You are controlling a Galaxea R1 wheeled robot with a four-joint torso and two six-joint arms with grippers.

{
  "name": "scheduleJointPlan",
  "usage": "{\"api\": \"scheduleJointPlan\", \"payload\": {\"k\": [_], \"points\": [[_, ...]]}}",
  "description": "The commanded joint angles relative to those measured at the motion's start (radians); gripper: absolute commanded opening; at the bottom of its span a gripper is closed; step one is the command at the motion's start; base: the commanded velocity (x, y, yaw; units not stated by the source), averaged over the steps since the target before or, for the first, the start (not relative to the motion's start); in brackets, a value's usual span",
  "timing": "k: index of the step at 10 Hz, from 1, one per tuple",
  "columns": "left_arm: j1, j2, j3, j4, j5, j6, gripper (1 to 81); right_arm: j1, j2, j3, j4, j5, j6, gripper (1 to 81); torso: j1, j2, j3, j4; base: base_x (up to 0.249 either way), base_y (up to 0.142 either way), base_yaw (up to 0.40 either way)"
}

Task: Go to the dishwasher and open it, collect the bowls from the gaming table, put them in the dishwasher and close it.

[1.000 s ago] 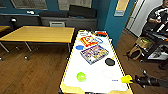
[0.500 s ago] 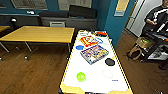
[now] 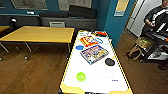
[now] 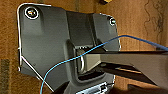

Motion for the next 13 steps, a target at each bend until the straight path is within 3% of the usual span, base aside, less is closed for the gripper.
{"api": "scheduleJointPlan", "payload": {"k": [1,4,6,9,11,13], "points": [[-0.05,-0.349,0.359,0.0,-0.031,-0.016,81.1,-0.182,0.228,-0.224,-0.153,0.154,-0.03,1.0,0.0,0.0,0.0,0.0,0.0,0.0,0.0],[-0.148,-0.582,0.627,0.0,-0.031,-0.046,81.1,-0.223,0.366,-0.363,-0.208,0.155,-0.03,1.0,0.0,0.0,0.0,0.0,0.0,0.0,0.0],[-0.231,-0.691,0.759,0.003,-0.031,-0.14,81.1,-0.231,0.455,-0.44,-0.23,0.154,-0.03,1.0,0.0,0.0,0.0,0.0,0.0,0.0,0.0],[-0.396,-0.829,0.917,-0.005,-0.002,-0.166,81.1,-0.234,0.568,-0.571,-0.268,0.151,-0.032,1.0,0.0,0.0,0.0,0.0,0.0,0.0,0.0],[-0.524,-0.86,0.969,-0.02,0.078,-0.23,81.1,-0.236,0.627,-0.621,-0.27,0.142,-0.032,1.0,0.0,0.0,0.0,0.0,0.0,0.0,0.0],[-0.677,-0.843,0.982,-0.045,0.225,-0.29,81.1,-0.23,0.69,-0.678,-0.276,0.117,-0.03,1.0,0.0,0.0,0.0,0.0,0.0,0.0,0.0]]}}
